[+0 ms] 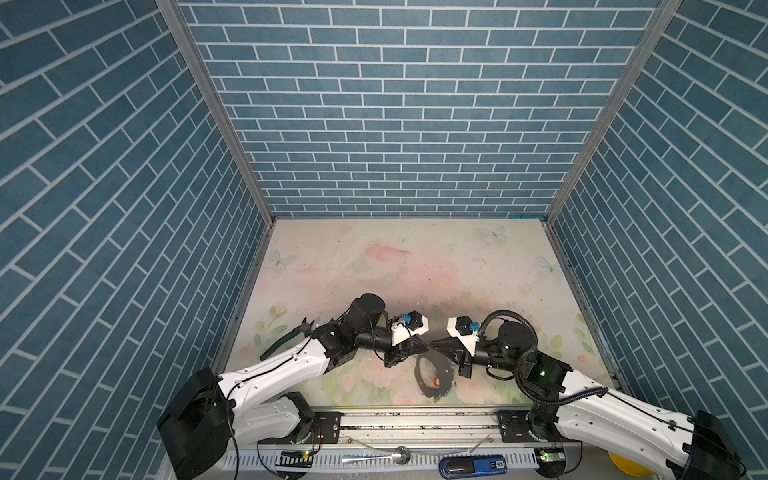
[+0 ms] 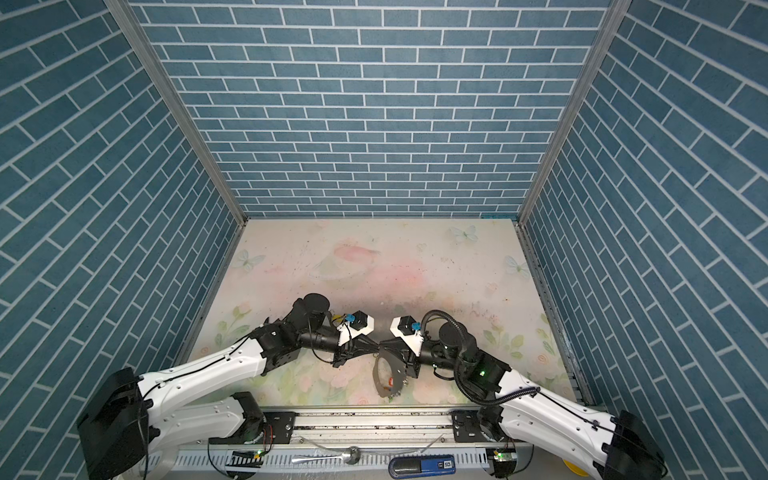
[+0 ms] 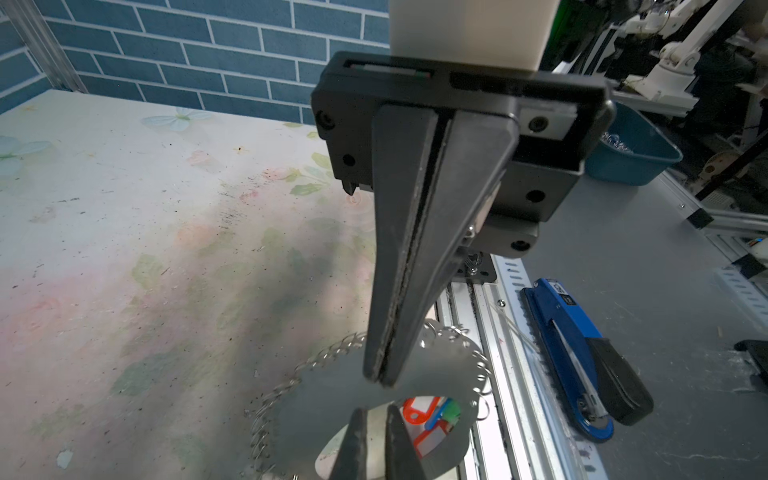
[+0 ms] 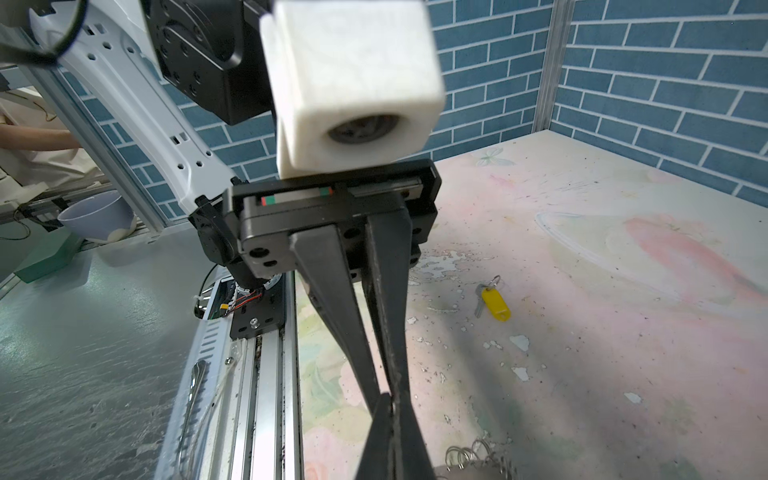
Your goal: Put the keys on the keyring
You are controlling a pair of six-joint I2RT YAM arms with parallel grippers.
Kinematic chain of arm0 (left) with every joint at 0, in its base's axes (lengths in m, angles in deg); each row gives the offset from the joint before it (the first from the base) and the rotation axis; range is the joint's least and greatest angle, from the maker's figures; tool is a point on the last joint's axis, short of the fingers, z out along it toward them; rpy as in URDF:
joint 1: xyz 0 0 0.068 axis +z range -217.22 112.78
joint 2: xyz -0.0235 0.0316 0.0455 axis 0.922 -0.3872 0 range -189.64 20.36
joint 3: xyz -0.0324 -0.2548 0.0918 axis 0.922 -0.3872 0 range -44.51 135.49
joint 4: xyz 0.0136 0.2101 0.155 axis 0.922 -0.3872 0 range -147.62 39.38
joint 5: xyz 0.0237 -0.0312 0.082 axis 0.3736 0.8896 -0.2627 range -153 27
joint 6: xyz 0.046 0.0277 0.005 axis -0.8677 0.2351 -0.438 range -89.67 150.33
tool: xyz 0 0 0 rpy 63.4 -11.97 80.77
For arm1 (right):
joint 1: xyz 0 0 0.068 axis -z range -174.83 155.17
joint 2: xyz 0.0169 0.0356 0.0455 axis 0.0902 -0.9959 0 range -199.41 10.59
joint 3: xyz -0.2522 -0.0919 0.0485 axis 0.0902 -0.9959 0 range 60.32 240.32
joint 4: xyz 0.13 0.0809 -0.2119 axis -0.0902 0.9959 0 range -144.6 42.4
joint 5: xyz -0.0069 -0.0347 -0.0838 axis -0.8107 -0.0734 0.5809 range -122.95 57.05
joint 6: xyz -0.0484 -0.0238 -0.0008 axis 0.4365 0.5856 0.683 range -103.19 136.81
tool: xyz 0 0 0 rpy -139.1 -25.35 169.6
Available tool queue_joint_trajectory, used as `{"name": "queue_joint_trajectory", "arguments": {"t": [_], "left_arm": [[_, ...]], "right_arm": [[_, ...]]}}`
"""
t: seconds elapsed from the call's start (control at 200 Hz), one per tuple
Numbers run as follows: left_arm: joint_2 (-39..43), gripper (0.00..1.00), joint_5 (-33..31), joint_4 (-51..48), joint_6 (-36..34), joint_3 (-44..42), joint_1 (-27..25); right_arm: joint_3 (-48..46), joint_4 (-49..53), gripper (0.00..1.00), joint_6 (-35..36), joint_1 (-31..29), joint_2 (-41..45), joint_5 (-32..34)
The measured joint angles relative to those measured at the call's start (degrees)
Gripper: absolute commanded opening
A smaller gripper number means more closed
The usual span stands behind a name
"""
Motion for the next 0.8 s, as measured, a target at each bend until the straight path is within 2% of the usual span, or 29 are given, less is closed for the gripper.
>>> {"name": "queue_joint_trajectory", "arguments": {"t": [0.12,0.21,0.34,0.36,0.405,0.48,0.57,0.675,0.795], "left_arm": [[-0.07,0.13,-0.79,0.09,0.02,0.0,0.0],[-0.09,0.18,-3.06,0.26,0.28,-0.04,-0.02],[-2.01,0.21,-9.11,0.39,2.08,-0.04,-0.04],[-2.71,0.2,-9.84,0.22,2.62,0.04,-0.04],[-4.44,0.2,-11.45,-0.39,4.28,0.44,-0.13],[-7.74,0.21,-14.32,-1.9,7.43,1.64,-0.94],[-10.97,0.21,-17.7,-3.43,11.26,2.89,-3.89],[-13.57,0.21,-20.35,-3.87,15.17,3.19,-9.27],[-17.4,0.21,-22.34,-2.86,20.33,3.23,-14.67]], "right_arm": [[0.0,0.74,0.0,-0.09,0.0,0.07,1.14],[0.0,3.43,0.11,-1.7,0.0,0.57,5.31],[0.44,10.14,0.2,-5.97,0.0,1.25,14.05],[0.59,11.39,0.22,-6.75,0.0,1.25,15.23],[1.07,14.6,0.34,-8.76,0.0,1.25,18.05],[2.4,20.26,0.44,-12.17,0.0,1.11,22.84],[4.72,26.86,0.53,-17.38,0.0,0.55,28.35],[6.58,33.07,0.54,-23.47,0.0,-0.59,32.54],[6.8,38.21,0.54,-29.66,0.0,-2.84,33.92]]}}
